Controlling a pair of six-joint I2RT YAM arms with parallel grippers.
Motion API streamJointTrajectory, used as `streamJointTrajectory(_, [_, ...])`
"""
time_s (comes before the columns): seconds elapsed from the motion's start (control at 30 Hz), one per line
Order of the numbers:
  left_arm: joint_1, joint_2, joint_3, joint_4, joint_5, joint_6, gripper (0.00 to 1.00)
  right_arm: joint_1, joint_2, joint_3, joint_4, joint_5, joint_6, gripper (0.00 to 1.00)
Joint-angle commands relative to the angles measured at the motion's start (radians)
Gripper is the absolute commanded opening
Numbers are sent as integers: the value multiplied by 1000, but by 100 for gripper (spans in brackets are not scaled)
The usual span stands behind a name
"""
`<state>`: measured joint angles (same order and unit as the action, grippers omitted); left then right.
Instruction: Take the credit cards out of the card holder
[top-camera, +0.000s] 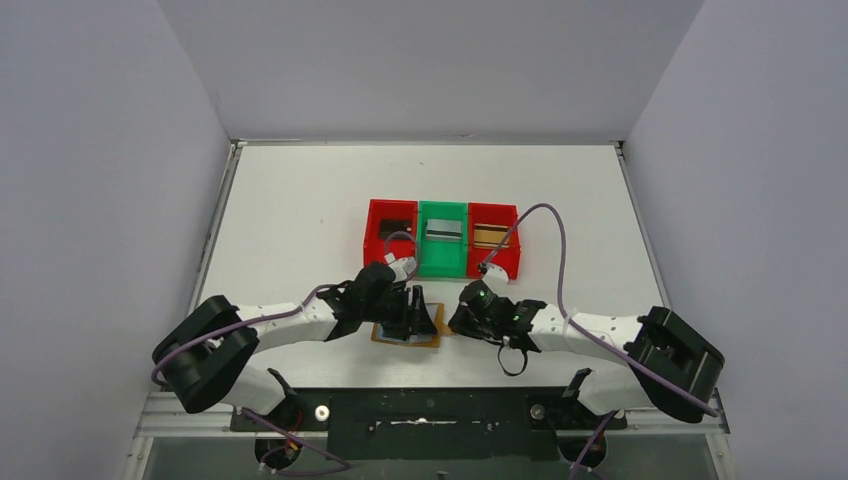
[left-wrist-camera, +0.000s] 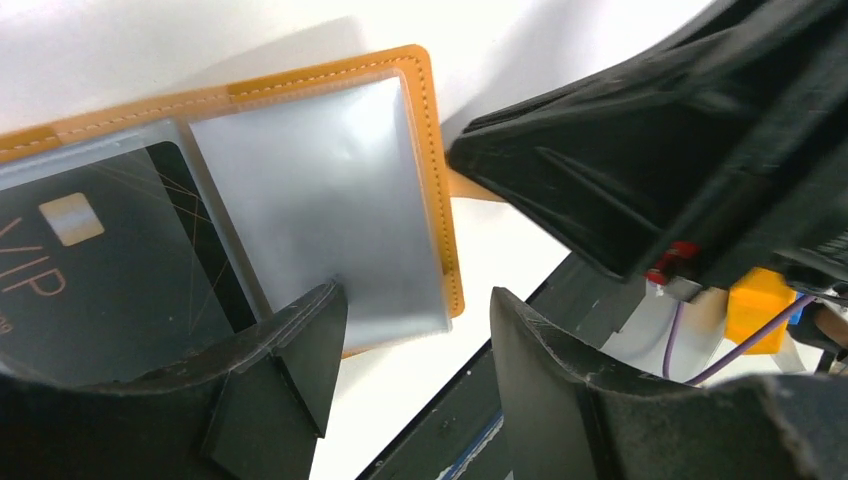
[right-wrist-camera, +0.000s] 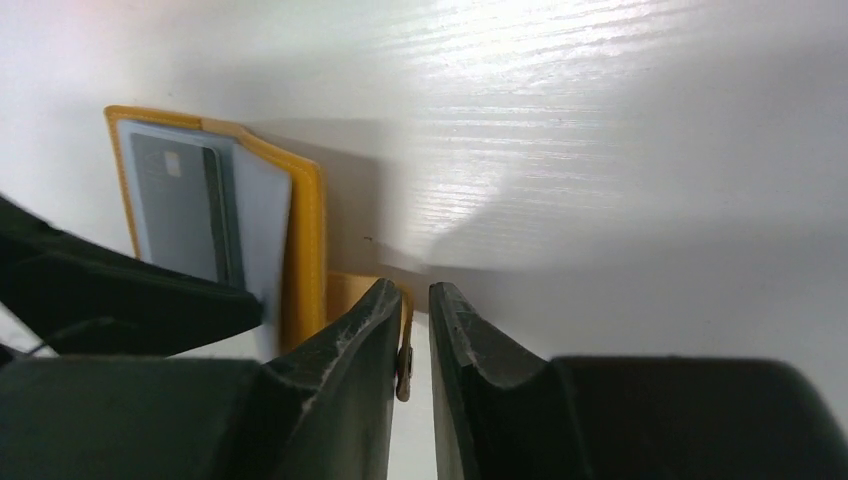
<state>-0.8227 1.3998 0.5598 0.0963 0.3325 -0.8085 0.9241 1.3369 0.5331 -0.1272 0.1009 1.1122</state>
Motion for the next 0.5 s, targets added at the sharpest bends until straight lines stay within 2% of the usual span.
streamJointTrajectory(0.0, [-24,47,18,84,4,-11,52,-3,-99,30,-18,67,7,21])
streamJointTrajectory(0.1, [-29,73,11,80,-9,-19,50,-9,-160,38,-35,87,15,31])
streamJointTrajectory(0.23, [-32,83,2,76,-19,-26,45,-22,-211,51,-25,85,8,33])
streamJointTrajectory(0.33, [-35,79,1,55,-33,-23,42,-38,-201,48,61,25,-2,27])
streamJointTrajectory(0.47, [-36,59,-6,42,-54,-23,39,-57,-101,78,154,-77,-17,19])
